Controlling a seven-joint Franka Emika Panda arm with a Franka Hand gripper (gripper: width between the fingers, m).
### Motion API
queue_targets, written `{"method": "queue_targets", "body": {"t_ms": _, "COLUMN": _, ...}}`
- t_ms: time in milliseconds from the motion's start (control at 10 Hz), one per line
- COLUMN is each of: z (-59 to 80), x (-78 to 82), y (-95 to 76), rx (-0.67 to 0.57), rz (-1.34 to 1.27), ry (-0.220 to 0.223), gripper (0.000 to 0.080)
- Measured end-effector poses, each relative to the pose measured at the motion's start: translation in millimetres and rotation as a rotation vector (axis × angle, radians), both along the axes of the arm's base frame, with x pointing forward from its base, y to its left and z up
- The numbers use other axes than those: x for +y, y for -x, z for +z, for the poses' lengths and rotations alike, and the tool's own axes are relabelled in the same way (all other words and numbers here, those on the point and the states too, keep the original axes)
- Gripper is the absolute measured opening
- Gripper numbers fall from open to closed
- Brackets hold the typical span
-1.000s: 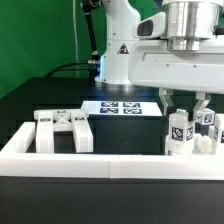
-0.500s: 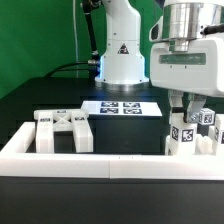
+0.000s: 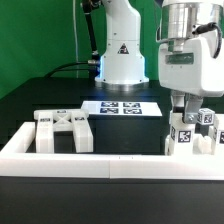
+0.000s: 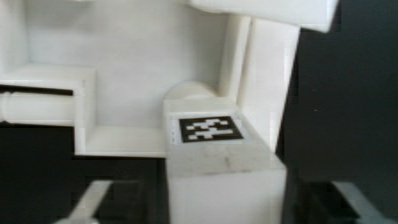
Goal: Assemble chair
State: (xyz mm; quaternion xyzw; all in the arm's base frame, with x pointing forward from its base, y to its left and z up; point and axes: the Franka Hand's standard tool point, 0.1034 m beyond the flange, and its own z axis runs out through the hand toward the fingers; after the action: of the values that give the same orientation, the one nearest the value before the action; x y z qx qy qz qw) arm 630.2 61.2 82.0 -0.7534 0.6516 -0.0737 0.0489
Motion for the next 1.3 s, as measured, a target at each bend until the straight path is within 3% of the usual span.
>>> {"method": "queue_targets", "body": {"t_ms": 100, "z": 0.0, "x": 0.7, "y": 0.0, "rx": 0.001, "rz": 0.042, "ry": 0.007, "gripper": 0.0587}}
{"method": "queue_targets", "body": {"t_ms": 200, "z": 0.0, "x": 1.4, "y": -0.4, "rx": -0.005, "rz": 0.127, "ry": 0.024, "gripper": 0.0587}}
{"method": "queue_targets", "body": {"t_ms": 300, "z": 0.0, "x": 0.3, "y": -1.0, "rx": -0.014, "rz": 0.268, "ry": 0.055, "gripper": 0.0636}}
{"method": "queue_targets", "body": {"t_ms": 700, "z": -3.5, "x": -5.3, "y": 2.1, "rx": -0.014, "rz": 0.709, "ry": 0.153, "gripper": 0.0648}}
{"method": "queue_targets", "body": {"t_ms": 1300, "z": -1.7, "x": -5.8, "y": -0.6, "rx": 0.0, "rz": 1.122, "ry": 0.25, "gripper": 0.0648}}
